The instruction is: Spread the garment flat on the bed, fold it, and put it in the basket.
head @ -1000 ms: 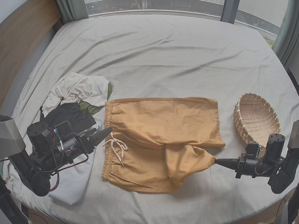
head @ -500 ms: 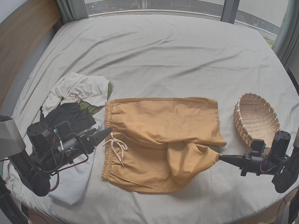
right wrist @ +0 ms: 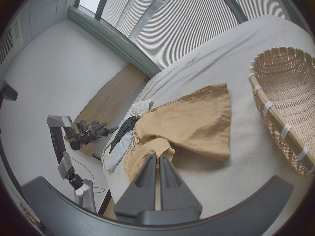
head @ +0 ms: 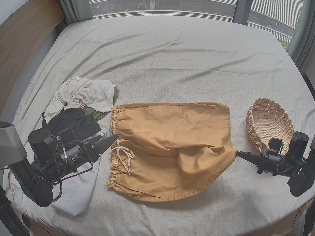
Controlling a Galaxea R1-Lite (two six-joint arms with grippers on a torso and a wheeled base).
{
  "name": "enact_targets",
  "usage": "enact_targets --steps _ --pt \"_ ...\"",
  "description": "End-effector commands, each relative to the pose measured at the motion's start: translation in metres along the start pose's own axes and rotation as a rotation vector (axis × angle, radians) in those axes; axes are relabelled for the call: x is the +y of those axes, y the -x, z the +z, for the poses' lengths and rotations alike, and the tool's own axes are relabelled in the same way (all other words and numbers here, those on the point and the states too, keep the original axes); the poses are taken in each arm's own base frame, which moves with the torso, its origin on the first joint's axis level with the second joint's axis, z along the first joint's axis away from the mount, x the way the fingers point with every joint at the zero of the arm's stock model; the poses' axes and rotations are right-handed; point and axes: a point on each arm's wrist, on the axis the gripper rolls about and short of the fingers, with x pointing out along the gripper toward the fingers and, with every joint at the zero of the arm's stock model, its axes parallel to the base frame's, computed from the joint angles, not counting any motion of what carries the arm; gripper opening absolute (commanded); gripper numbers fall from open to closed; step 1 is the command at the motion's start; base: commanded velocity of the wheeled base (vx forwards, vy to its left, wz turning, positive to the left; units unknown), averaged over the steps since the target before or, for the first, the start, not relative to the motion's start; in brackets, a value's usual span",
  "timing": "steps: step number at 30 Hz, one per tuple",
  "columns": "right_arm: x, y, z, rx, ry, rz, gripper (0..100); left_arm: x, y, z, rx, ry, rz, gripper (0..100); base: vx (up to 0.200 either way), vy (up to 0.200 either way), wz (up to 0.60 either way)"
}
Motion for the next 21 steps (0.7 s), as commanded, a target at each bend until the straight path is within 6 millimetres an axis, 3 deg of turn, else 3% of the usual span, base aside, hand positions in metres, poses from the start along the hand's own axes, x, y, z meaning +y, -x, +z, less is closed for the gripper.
enact_targets --steps 1,5,14,21 --pt "-0.004 0.000 -0.002 0.005 -0.010 -0.007 0 0.000 0.000 -0.001 0.002 0.001 0.001 100 0.000 0.000 0.00" --pt "0.001 0.002 -0.007 0.027 -0.022 0.003 0 0.000 0.000 -0.001 0.003 0.002 0.001 100 0.000 0.000 0.00" --pt "0.041 0.004 -0.033 0.149 0.004 0.127 0 0.000 0.000 0.000 0.001 0.000 0.000 100 0.000 0.000 0.00" --pt "0.053 0.001 -0.041 0.192 0.031 0.179 0 0.000 0.000 0.000 0.001 0.000 0.000 100 0.000 0.000 0.00"
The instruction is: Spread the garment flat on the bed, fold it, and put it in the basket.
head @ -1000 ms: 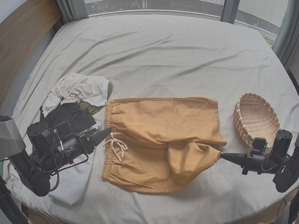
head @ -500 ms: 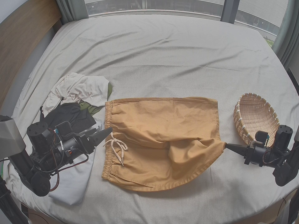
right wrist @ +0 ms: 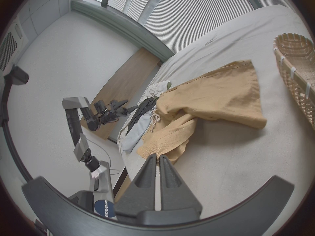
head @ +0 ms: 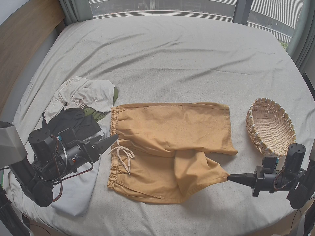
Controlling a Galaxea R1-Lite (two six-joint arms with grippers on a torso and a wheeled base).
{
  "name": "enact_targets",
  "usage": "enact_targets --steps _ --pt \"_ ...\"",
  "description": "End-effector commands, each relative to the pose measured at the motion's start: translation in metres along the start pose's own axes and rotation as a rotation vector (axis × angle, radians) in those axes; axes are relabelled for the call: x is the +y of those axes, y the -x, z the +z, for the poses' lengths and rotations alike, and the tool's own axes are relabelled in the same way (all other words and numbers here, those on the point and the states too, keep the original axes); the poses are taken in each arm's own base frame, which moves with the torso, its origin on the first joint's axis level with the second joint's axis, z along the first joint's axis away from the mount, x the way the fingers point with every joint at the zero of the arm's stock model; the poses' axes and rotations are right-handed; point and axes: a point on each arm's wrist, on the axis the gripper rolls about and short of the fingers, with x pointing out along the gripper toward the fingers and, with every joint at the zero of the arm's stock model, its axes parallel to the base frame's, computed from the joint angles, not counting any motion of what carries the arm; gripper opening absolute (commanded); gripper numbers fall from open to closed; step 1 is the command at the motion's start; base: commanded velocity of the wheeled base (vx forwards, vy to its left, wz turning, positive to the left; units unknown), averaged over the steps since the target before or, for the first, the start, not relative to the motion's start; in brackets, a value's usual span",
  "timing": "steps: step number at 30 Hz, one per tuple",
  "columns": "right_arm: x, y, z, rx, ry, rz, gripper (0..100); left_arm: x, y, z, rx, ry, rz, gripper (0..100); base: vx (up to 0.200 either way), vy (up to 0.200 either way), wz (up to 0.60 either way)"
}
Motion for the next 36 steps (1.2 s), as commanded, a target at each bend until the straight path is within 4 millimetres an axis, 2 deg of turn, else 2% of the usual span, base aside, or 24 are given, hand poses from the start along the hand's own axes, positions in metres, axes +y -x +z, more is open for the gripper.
enact_targets --steps 1,10,18,26,27,31,32,36 --pt "0.010 -0.001 -0.004 0.021 0.016 0.033 0 0.000 0.000 0.000 -0.002 0.000 -0.001 100 0.000 0.000 0.00" --pt "0.028 -0.002 0.003 0.007 0.071 0.103 0 0.000 0.000 0.000 -0.002 0.000 -0.001 100 0.000 0.000 0.00" --pt "0.036 -0.010 -0.005 0.066 0.053 0.147 0 0.000 0.000 0.001 -0.003 -0.001 -0.002 100 0.000 0.000 0.00" --pt "0.028 -0.026 -0.022 0.152 0.007 0.151 0 -0.002 0.000 -0.001 0.002 -0.002 -0.004 100 0.000 0.000 0.00" --pt "0.021 -0.033 -0.031 0.184 0.017 0.147 0 -0.002 0.000 -0.001 0.003 -0.002 -0.007 100 0.000 0.000 0.00" --pt "0.017 -0.037 -0.040 0.222 0.029 0.153 0 -0.002 0.000 -0.001 0.002 -0.002 -0.004 100 0.000 0.000 0.00" --pt "0.017 -0.037 -0.040 0.222 0.029 0.153 100 -0.002 0.000 -0.001 0.002 -0.002 -0.004 100 0.000 0.000 0.00" --pt "0.021 -0.041 -0.046 0.259 0.028 0.182 100 -0.002 0.000 0.001 -0.003 -0.004 -0.005 100 0.000 0.000 0.00"
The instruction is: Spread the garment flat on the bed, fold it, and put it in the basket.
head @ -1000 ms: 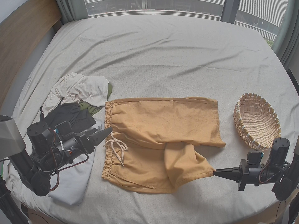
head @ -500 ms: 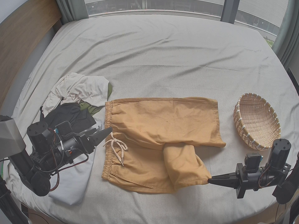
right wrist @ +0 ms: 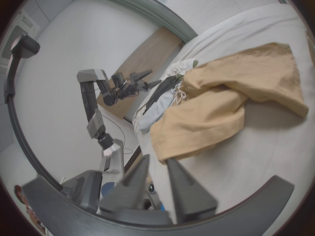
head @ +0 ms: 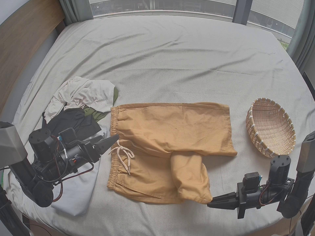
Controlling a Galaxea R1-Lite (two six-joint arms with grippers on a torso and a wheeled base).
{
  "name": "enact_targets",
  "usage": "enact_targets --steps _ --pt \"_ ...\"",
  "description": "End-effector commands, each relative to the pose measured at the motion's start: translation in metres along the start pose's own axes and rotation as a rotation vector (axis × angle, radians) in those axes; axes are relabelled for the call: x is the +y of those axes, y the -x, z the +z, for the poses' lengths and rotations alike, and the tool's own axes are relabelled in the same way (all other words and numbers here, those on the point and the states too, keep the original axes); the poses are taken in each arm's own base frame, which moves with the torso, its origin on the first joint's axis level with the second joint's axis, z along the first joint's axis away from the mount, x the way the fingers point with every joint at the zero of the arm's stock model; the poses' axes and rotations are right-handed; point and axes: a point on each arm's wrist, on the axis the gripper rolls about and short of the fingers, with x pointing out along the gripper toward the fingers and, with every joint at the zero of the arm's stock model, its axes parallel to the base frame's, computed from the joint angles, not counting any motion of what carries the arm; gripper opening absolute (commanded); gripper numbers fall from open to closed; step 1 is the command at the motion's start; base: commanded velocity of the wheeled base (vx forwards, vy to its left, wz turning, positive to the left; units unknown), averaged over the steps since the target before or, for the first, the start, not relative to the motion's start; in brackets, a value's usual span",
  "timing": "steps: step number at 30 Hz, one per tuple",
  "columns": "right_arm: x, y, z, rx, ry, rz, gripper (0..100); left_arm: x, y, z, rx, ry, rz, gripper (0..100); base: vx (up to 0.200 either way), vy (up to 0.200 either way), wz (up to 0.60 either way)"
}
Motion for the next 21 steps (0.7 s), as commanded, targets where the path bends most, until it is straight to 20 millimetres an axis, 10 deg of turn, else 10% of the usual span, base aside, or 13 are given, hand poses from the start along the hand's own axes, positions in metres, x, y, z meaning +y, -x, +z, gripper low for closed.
enact_targets --steps 1,10,21 --pt "0.001 -0.004 -0.011 0.054 -0.040 0.017 100 0.000 0.001 0.002 -0.006 -0.002 0.000 100 0.000 0.000 0.00" --pt "0.012 0.021 0.011 -0.051 0.018 -0.028 100 -0.001 0.002 0.003 -0.013 -0.005 -0.002 100 0.000 0.000 0.00" --pt "0.073 0.063 0.005 0.022 -0.036 0.011 100 -0.002 0.001 0.005 -0.020 -0.008 -0.004 100 0.000 0.000 0.00"
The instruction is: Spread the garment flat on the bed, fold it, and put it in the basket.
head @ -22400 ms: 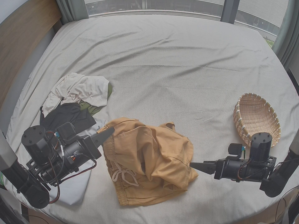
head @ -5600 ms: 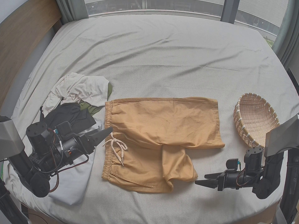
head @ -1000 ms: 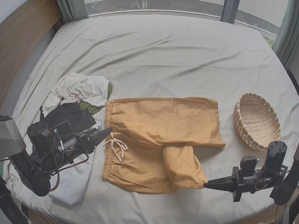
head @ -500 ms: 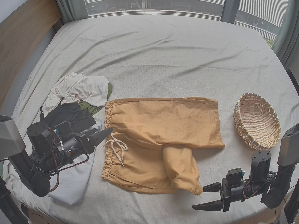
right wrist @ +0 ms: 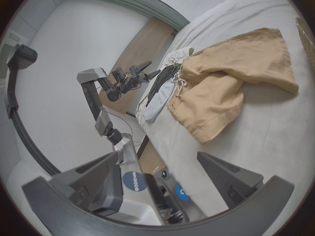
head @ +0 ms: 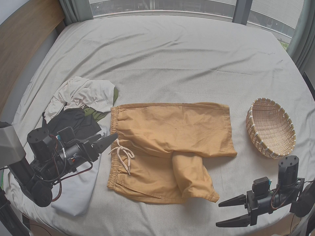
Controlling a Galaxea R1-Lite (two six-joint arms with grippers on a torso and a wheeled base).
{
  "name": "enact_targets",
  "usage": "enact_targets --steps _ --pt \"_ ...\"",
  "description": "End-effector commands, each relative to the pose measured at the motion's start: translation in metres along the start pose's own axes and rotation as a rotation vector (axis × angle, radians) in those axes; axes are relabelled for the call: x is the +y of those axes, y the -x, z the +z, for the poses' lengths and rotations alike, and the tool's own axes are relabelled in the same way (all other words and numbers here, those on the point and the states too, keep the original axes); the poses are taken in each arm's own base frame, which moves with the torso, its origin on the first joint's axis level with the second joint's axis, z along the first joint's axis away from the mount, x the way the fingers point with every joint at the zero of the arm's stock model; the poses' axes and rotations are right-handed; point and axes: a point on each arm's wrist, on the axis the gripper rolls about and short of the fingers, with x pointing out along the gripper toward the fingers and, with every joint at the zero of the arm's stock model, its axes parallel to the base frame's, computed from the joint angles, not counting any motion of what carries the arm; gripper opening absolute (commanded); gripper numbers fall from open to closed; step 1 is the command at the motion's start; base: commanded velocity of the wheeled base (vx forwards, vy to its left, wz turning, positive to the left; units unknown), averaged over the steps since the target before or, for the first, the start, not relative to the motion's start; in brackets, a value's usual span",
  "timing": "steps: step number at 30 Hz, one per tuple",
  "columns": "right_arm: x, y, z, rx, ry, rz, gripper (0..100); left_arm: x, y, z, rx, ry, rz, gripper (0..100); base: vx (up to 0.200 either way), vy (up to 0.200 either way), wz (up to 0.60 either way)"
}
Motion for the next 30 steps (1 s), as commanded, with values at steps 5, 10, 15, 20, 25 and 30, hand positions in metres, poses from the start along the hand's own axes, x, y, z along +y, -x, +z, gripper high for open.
enact_targets --steps 5,10,15,20,25,30 --pt "0.029 0.044 0.013 -0.173 0.049 -0.074 100 -0.002 -0.001 0.001 -0.005 -0.004 -0.008 100 0.000 0.000 0.00" --pt "0.002 0.042 0.036 -0.209 -0.052 -0.143 100 -0.001 -0.001 0.002 -0.008 -0.005 -0.008 100 0.000 0.000 0.00" --pt "-0.027 0.027 0.049 -0.181 -0.115 -0.201 100 -0.001 -0.002 0.002 -0.010 -0.005 -0.007 100 0.000 0.000 0.00" --pt "-0.054 0.013 0.049 -0.137 -0.191 -0.241 100 -0.001 -0.003 0.003 -0.012 -0.007 -0.010 100 0.000 0.000 0.00" --pt "-0.073 0.002 0.049 -0.113 -0.282 -0.248 100 -0.002 -0.003 0.003 -0.013 -0.006 -0.012 100 0.000 0.000 0.00" --pt "-0.085 -0.005 0.057 -0.135 -0.423 -0.242 100 -0.002 -0.003 0.003 -0.011 -0.005 -0.012 100 0.000 0.000 0.00"
